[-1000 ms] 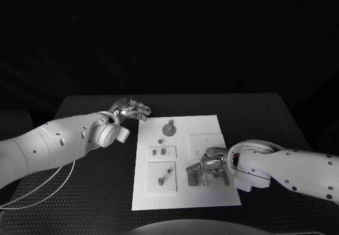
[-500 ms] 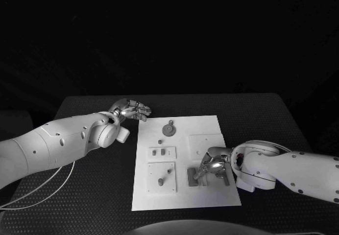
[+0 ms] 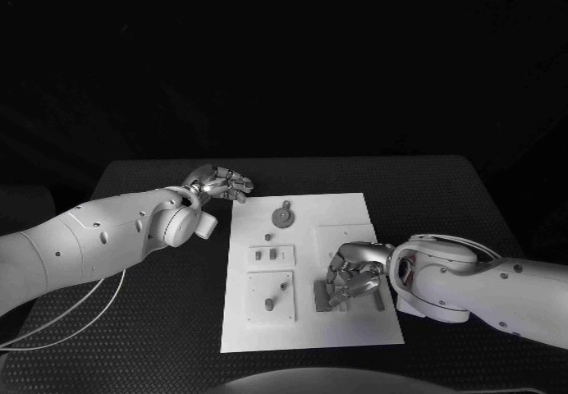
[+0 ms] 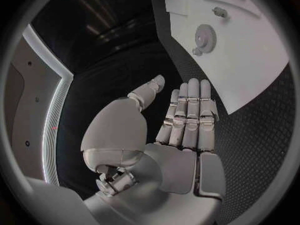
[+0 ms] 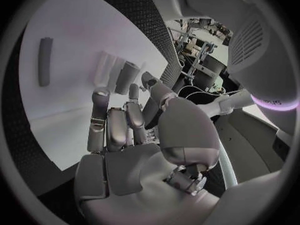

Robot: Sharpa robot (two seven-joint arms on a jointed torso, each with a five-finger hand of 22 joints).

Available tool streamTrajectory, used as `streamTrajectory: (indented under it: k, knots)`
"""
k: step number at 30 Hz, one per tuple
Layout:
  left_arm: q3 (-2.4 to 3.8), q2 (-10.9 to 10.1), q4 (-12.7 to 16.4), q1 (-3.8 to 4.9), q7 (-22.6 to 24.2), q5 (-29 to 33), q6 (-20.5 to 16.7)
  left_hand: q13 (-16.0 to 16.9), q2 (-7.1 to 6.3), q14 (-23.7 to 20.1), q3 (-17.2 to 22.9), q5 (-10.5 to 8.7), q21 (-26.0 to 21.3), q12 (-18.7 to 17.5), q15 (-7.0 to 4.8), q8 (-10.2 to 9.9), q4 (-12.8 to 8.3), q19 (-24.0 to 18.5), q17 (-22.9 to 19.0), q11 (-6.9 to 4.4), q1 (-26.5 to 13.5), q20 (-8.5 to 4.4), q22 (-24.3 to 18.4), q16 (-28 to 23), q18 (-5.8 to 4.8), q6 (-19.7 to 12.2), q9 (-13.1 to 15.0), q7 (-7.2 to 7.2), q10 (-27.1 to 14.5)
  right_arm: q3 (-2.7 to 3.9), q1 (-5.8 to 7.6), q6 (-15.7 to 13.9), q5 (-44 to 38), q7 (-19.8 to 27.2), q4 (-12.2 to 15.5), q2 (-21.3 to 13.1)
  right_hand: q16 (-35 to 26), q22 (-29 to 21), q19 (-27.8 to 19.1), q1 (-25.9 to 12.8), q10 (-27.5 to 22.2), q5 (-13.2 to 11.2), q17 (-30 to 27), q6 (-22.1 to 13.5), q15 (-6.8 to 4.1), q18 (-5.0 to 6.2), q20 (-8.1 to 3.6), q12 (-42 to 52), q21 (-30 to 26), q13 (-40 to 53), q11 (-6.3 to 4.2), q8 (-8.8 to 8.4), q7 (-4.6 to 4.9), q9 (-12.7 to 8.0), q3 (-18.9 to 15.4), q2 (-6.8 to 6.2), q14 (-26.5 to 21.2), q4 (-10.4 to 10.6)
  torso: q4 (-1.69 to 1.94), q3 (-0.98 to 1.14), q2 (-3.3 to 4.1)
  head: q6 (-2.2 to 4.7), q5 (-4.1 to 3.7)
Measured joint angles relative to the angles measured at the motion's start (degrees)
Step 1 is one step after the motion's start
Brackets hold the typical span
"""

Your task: Assemble the parts on the task board

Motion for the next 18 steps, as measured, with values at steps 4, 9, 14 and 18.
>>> streamTrajectory:
  k: [4,9,14,18]
  knots:
    - [0.00,0.0,0.0,0.00,0.0,0.0,0.0,0.0,0.00,0.0,0.0,0.00,0.0,0.0,0.00,0.0,0.0,0.0,0.0,0.00,0.0,0.00,0.0,0.0,0.00,0.0,0.0,0.00,0.0,0.00,-0.16,-0.3,-4.8,3.8,0.1,0.4,0.0,0.0,0.1,3.1,1.7,0.0,0.7,1.3,-0.37,0.43,0.07,1.3,0.0,0.8,-0.33,0.26,-0.43,0.1,2.0,0.88,0.4,0.1,0.03,-0.03,0.00,-0.03,-0.07]
    - [0.00,0.0,0.0,0.00,0.0,0.0,0.0,0.0,0.00,0.0,0.0,0.00,0.0,0.0,0.00,0.0,0.0,0.0,0.0,0.00,0.0,0.00,0.0,0.0,0.00,0.0,0.0,0.00,0.0,0.01,-0.90,-1.6,-11.4,6.6,0.3,0.6,0.0,0.0,0.2,3.9,3.0,0.0,1.6,2.0,-0.41,0.75,-0.02,2.4,0.0,0.8,-0.53,0.27,-0.64,-0.1,3.4,0.78,0.8,0.1,0.06,-0.07,0.00,-0.07,-0.15]
    - [0.00,-0.1,0.0,0.00,0.0,0.0,0.1,0.0,0.00,0.0,0.0,0.00,0.0,0.0,0.00,0.0,0.0,0.0,0.1,0.00,0.0,0.00,0.0,0.0,0.00,0.0,0.0,0.00,0.0,-0.01,-1.57,-2.8,-17.9,8.2,0.5,0.8,0.0,0.0,0.3,4.1,3.5,0.0,1.8,2.4,-0.41,0.77,-0.11,2.8,0.0,0.8,-0.64,0.27,-0.65,-0.1,3.6,0.64,0.9,0.0,0.07,-0.07,0.00,-0.18,-0.16]
    - [0.00,-0.1,0.0,0.00,0.0,0.0,0.1,0.0,0.00,0.0,0.0,0.00,0.0,0.0,0.00,0.0,0.0,0.0,0.1,0.00,0.0,0.00,0.0,0.0,0.00,0.0,-0.1,0.00,0.0,0.00,-2.45,-3.8,-22.4,9.2,0.5,1.2,0.0,0.0,0.3,4.4,3.9,0.0,2.0,2.6,-0.57,0.81,-0.11,3.0,0.0,0.8,-0.73,0.27,-0.83,-0.2,4.0,0.34,1.0,0.0,0.08,-0.07,0.00,-0.24,-0.17]
